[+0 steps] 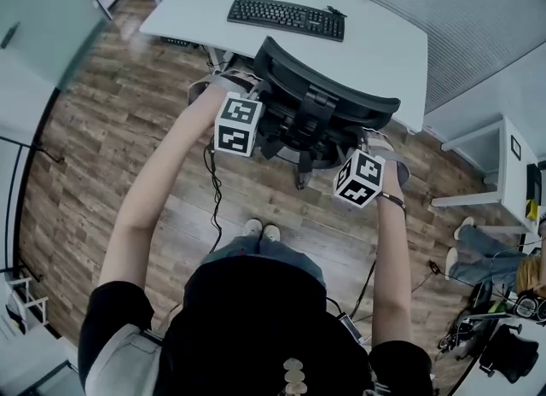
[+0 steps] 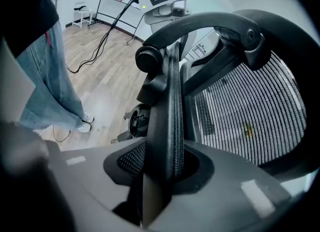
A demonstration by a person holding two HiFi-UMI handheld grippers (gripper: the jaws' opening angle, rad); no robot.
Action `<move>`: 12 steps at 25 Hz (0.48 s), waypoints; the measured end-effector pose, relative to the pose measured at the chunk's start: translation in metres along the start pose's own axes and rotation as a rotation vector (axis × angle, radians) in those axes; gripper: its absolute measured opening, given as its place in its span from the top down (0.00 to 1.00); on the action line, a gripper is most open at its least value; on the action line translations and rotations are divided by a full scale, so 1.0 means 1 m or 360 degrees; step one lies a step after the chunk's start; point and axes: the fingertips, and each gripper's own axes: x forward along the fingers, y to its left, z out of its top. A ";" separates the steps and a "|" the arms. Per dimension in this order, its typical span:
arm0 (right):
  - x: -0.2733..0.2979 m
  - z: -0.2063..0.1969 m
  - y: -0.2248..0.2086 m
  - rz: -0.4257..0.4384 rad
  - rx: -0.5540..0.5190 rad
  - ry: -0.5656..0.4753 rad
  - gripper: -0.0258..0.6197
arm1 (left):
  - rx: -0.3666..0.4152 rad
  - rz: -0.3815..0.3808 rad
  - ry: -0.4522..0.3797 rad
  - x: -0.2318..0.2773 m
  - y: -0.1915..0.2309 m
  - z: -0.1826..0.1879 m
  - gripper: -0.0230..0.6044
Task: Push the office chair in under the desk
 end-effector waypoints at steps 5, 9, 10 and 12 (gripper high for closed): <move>-0.020 0.000 -0.003 -0.0017 0.0092 -0.0058 0.70 | 0.0015 0.0249 0.0030 -0.017 0.005 -0.003 0.68; -0.063 0.012 -0.014 -0.0142 0.0353 -0.0302 0.70 | -0.0118 0.0451 -0.0049 -0.046 0.007 -0.006 0.78; -0.075 0.014 -0.017 -0.0180 0.0463 -0.0400 0.72 | -0.0168 0.0522 -0.0082 -0.055 0.010 -0.006 0.83; -0.098 0.018 -0.024 -0.0265 0.0710 -0.0620 0.74 | -0.0316 0.0677 -0.0170 -0.073 0.016 -0.008 0.91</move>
